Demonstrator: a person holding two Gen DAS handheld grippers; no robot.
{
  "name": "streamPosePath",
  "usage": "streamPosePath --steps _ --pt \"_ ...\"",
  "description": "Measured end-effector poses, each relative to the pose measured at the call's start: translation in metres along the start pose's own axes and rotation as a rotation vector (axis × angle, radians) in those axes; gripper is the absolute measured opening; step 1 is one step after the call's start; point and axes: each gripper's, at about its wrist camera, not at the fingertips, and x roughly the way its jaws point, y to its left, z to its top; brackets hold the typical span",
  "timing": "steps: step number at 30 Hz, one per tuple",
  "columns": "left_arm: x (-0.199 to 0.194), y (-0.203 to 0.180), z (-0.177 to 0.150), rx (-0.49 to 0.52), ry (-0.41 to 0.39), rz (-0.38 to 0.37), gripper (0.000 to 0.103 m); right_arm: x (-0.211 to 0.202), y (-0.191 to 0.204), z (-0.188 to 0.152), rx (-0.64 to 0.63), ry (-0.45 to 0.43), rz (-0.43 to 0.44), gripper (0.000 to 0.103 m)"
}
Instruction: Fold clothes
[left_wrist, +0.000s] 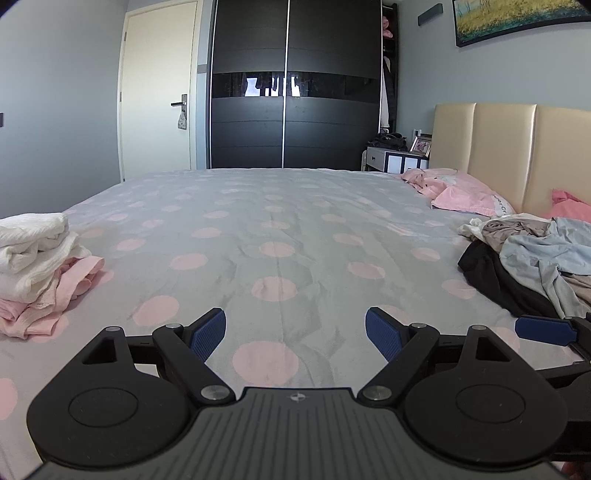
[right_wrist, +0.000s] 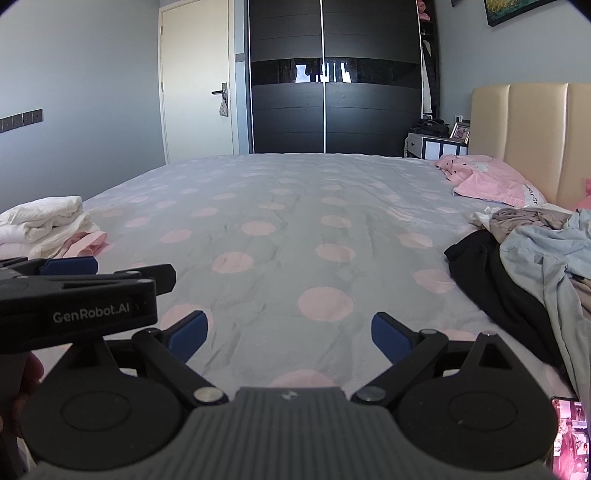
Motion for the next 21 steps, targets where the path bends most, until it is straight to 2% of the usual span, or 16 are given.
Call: streamPosePath --steps 21 --pt "-0.0013 -0.0015 -0.0025 0.022 0.041 0.002 0.083 -0.0019 0.0027 -0.0033 -0.015 0.020 0.017 0.096"
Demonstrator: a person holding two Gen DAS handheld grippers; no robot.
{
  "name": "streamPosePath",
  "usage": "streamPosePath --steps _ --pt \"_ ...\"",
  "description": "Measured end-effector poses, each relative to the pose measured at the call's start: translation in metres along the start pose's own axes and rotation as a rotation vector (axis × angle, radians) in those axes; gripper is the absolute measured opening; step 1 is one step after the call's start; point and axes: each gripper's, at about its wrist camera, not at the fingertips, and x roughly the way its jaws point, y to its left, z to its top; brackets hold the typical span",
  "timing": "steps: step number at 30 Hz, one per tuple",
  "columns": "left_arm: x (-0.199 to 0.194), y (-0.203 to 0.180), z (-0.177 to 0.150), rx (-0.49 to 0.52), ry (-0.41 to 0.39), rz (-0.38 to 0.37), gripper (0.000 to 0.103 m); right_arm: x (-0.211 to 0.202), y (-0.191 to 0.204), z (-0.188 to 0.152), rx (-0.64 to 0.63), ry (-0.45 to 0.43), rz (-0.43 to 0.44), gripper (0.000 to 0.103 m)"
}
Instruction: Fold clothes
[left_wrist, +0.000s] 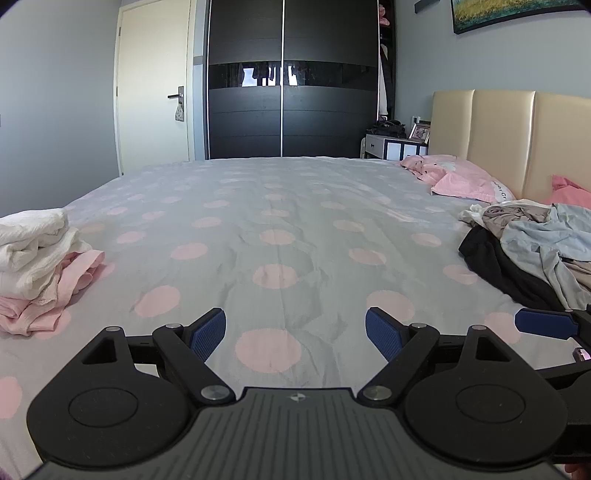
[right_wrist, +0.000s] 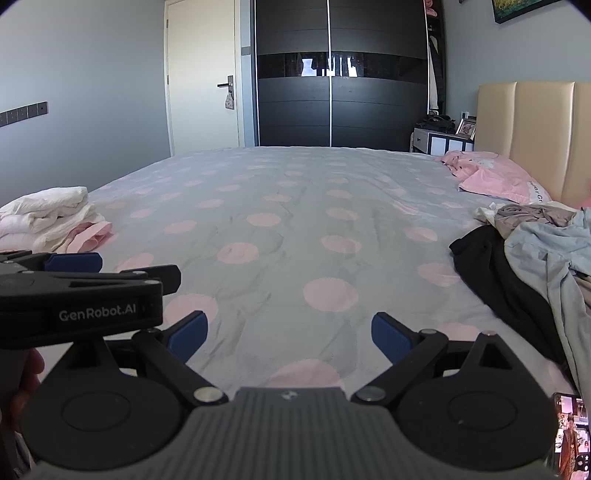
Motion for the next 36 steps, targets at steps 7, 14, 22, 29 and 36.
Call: streamPosePath --steps 7,14,22,29,36 --pt "-0.002 -0.002 -0.001 0.023 0.003 -0.009 0.083 0.000 0.000 0.000 -0.012 0.002 0.006 0.096" --pt "-0.003 -0.003 -0.001 0.025 0.022 -0.051 0.083 -0.002 0.003 -0.003 -0.035 0.003 0.019 0.097" --pt "-0.004 -0.002 0.004 0.025 0.045 -0.079 0.083 -0.006 0.000 0.000 -0.027 0.049 0.021 0.096" --pt "0.000 0.006 0.030 -0.026 0.068 -0.072 0.083 -0.002 -0.040 0.023 0.056 0.136 -0.046 0.097" --pt "0.017 0.015 0.063 -0.007 0.104 -0.095 0.083 0.011 -0.107 0.049 -0.018 0.184 -0.121 0.094"
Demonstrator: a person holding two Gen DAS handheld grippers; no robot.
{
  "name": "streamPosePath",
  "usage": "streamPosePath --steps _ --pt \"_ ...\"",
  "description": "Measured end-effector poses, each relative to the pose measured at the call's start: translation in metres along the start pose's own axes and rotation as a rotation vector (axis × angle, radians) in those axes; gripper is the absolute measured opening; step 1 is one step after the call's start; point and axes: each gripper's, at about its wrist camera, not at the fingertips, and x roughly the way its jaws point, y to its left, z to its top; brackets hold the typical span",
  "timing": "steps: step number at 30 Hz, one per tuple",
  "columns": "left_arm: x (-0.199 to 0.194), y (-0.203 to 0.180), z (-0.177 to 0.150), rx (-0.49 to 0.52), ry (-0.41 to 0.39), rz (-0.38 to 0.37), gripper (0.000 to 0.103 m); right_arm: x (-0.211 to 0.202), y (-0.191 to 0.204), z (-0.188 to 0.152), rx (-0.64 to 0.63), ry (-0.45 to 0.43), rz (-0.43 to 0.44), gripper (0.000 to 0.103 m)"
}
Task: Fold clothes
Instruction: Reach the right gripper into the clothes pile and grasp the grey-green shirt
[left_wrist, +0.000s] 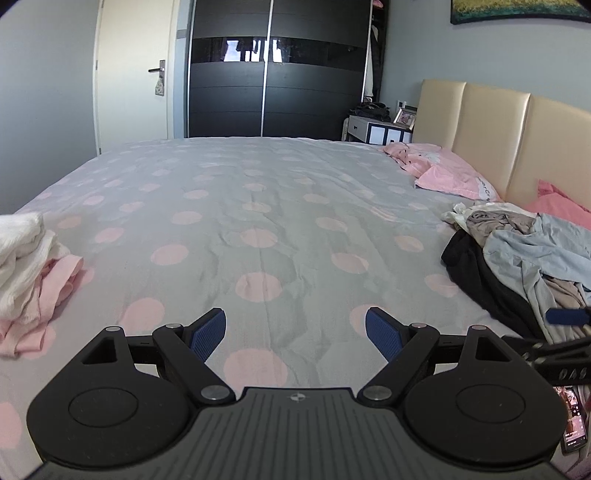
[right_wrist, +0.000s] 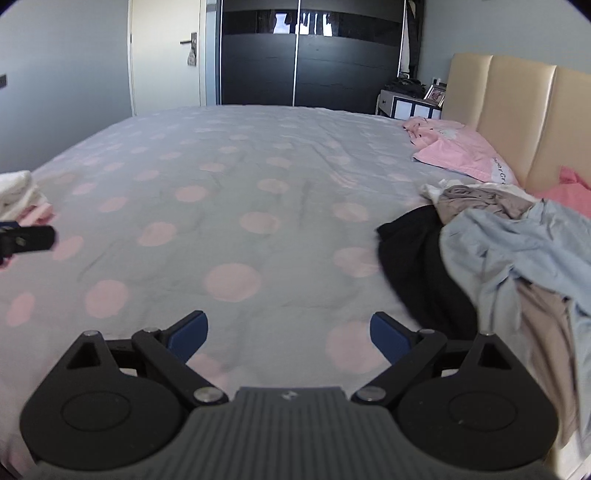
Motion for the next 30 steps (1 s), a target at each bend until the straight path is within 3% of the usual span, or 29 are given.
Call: streamPosePath --steps 3,5,9,13,22,27,30 --pt "0.012 0.005 0.010 0.016 0.020 -0.038 0.083 0.015 -0.039 0.006 -0.014 0.027 -0.068 0.080" --pt "0.021 0.009 0.013 0.034 0.030 -0.048 0.083 0.027 -0.068 0.006 -0.005 0.049 -0.125 0.075" --pt "0.037 0.016 0.009 0.071 0.027 -0.001 0.083 0.049 -0.124 0.002 0.048 0.098 -0.215 0.062" --pt "0.055 0.025 0.002 0.028 0.060 0.014 0.083 0.068 -0.161 -0.009 0.102 0.128 -0.262 0.053" --pt "0.080 0.028 -0.006 0.019 0.110 -0.001 0.083 0.114 -0.180 -0.025 0.173 0.188 -0.236 0.041" --pt "0.091 0.027 -0.010 0.004 0.146 0.003 0.083 0.128 -0.189 -0.032 0.188 0.217 -0.282 0.009" --pt "0.093 0.025 -0.010 0.010 0.149 -0.002 0.083 0.126 -0.197 -0.030 0.234 0.215 -0.269 0.006"
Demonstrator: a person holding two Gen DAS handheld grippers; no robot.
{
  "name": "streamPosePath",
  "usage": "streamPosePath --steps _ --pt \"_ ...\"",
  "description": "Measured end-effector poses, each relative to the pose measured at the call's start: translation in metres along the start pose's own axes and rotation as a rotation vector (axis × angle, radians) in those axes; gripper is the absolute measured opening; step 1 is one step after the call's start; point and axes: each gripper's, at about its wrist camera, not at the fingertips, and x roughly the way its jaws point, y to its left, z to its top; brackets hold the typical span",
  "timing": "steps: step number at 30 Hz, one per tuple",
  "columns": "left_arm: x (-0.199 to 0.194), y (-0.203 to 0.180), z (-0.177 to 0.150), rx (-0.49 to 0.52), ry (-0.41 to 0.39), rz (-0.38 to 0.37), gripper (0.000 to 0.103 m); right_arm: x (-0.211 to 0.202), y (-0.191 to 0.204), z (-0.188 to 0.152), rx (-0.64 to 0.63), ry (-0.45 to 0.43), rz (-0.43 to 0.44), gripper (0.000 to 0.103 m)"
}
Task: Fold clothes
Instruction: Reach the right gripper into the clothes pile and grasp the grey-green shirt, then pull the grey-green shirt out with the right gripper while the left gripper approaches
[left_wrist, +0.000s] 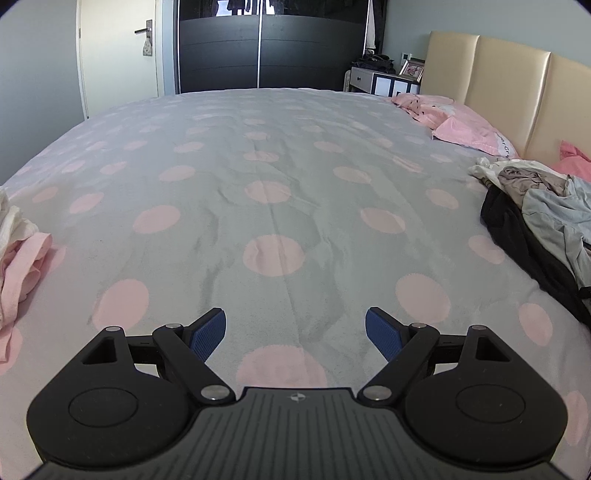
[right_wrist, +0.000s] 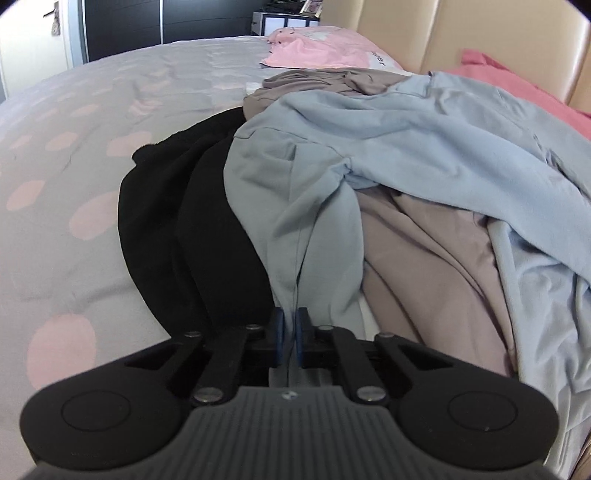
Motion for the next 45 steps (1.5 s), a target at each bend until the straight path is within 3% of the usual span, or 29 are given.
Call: streamPosePath --steps 4,18,26,31,33,38,43,45 --pt "-0.001 -0.009 -0.001 0.034 -0.010 -0.008 0.083 -0.013 0.005 0.004 0.005 -0.021 0.057 0.006" --pt "-0.031 -0.025 0.004 0.060 -0.089 -0.081 0.083 -0.117 0.113 0.022 -0.171 -0.151 0.500 0.005" --pt "-0.057 -0.021 0.011 0.069 -0.147 -0.085 0.083 -0.178 0.193 -0.014 -0.330 -0.087 0.728 0.005" --pt "-0.070 -0.014 0.012 0.068 -0.155 -0.096 0.083 -0.204 0.232 -0.057 -0.448 0.015 0.843 0.005" --pt "-0.072 -0.013 0.011 0.073 -0.145 -0.109 0.083 -0.205 0.244 -0.074 -0.493 0.070 0.862 0.005" --pt "-0.072 -0.021 0.003 0.111 -0.107 -0.144 0.083 -0.196 0.252 -0.107 -0.568 0.150 0.813 0.006" --pt "-0.070 -0.035 -0.006 0.162 -0.082 -0.177 0.083 -0.191 0.246 -0.109 -0.578 0.167 0.785 0.013" --pt "-0.066 -0.041 -0.008 0.178 -0.073 -0.187 0.083 -0.192 0.241 -0.108 -0.596 0.172 0.768 0.024"
